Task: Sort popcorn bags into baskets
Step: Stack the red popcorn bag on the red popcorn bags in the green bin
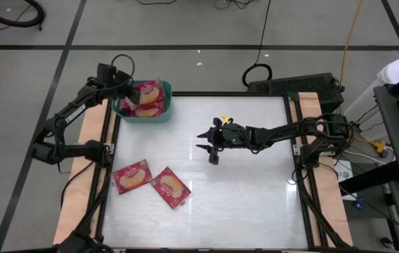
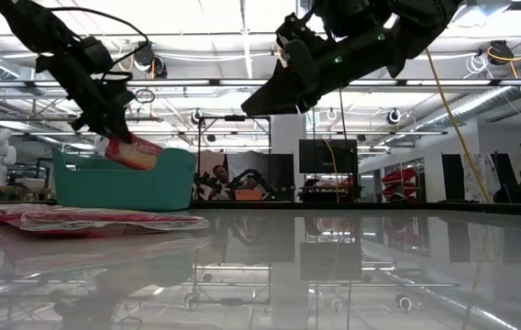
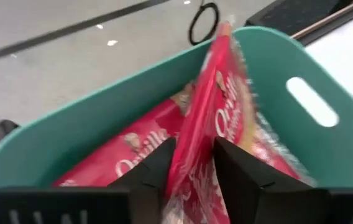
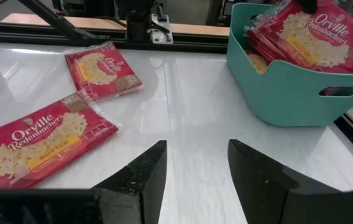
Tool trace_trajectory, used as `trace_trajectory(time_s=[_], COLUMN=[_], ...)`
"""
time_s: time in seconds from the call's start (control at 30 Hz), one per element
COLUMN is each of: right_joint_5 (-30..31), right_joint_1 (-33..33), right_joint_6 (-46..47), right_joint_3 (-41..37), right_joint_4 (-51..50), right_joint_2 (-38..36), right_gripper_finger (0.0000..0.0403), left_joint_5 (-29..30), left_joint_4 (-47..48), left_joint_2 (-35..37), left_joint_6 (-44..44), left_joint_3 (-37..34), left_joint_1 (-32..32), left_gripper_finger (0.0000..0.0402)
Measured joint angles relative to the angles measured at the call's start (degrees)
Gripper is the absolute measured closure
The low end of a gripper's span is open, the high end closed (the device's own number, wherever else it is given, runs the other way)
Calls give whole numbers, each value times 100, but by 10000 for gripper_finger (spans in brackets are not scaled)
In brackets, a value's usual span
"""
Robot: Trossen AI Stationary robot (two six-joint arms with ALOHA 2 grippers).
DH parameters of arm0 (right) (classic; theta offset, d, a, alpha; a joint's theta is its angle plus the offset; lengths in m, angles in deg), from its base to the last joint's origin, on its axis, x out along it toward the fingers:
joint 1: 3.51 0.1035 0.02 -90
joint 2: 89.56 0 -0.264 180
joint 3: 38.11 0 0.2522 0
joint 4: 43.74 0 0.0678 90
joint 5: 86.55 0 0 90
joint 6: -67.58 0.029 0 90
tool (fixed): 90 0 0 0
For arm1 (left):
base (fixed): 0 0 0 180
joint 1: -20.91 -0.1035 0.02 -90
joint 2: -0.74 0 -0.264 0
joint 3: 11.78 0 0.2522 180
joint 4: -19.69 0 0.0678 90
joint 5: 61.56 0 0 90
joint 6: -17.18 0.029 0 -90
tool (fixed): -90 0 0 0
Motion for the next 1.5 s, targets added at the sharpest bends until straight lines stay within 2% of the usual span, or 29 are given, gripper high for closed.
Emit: trace_trajectory(time_s=[0.2, 0.37, 0.57, 0.63, 0.7, 0.83, 0.9, 1.03, 1.23, 1.5], right_joint_5=[-23, -304, -306, -306, -306, -306, -306, -306, -304, -289], right_joint_1=[0, 0, 0, 0, 0, 0, 0, 8, 121, 149], right_joint_6=[0, 43, 150, 151, 149, 142, 142, 169, 159, 142], right_joint_3=[0, 0, 0, 0, 0, 0, 0, 0, 0, 0], right_joint_4=[-29, -25, -52, -51, -49, 0, 15, -3, -4, -4], right_joint_2=[-2, 0, 0, 0, 0, -2, 0, 0, 0, 0], right_gripper_finger=[241, 241, 241, 241, 241, 241, 241, 241, 241, 241], left_joint_5=[1023, 1928, 3085, 2938, 2307, 1275, 1244, 1982, 2878, 4179], left_joint_4=[-212, -513, -830, -739, -591, -498, -472, -645, -606, -75], left_joint_2=[-108, -291, -211, -105, -40, -67, -157, -474, -960, -779], left_joint_6=[151, 156, 338, 320, 198, 11, 9, -149, -369, -625], left_joint_3=[-2, -4, 114, 230, 259, 119, 20, -108, -130, -127], left_joint_1=[368, 660, 991, 1152, 1338, 1784, 1949, 2033, 1834, 1803], left_gripper_finger=[251, 217, 205, 204, 206, 230, 250, 291, 340, 391])
